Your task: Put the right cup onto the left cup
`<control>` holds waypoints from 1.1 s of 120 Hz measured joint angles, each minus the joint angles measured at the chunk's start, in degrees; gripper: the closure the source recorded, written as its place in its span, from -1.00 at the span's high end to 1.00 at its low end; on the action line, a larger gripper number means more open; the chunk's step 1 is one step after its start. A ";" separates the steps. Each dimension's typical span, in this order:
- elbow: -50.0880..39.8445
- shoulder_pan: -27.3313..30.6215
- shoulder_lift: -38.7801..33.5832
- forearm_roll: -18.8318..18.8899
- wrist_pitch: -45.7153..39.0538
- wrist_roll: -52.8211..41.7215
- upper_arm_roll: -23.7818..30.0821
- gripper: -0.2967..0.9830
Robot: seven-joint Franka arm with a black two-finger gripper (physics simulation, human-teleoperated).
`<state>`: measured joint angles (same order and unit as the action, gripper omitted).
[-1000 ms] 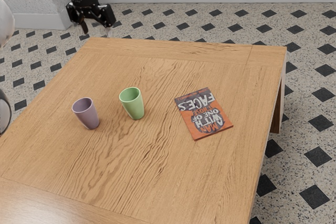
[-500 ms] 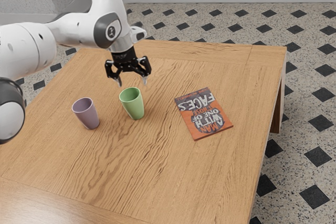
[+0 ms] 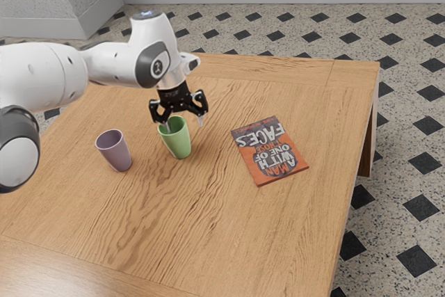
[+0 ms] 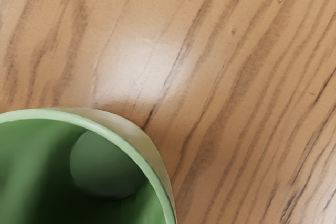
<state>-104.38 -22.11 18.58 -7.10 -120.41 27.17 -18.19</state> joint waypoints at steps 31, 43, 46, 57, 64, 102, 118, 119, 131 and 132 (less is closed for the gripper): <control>-0.67 -0.05 1.00 -0.04 -1.93 2.74 0.00 -0.14; -0.97 -0.02 1.03 -0.04 -2.25 3.53 0.00 -0.38; -0.99 -0.01 1.03 -0.04 -2.30 3.70 0.00 -0.42; -1.30 0.02 0.99 -0.06 -2.46 4.30 0.00 -0.53; -1.57 0.04 0.96 -0.05 -2.52 4.65 -0.01 -0.58; -1.65 0.07 0.49 0.15 -2.60 6.13 -0.08 -0.67; -1.48 0.05 -2.36 1.37 -1.25 6.56 -0.10 -0.68; -1.48 0.06 -2.69 1.50 -1.04 6.59 -0.10 -0.68; -1.60 0.34 -7.68 3.36 2.68 7.11 -0.08 -0.68; -1.60 0.37 -8.17 3.55 3.08 7.17 -0.08 -0.68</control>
<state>-105.99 -21.74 10.42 -3.56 -117.33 34.34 -18.27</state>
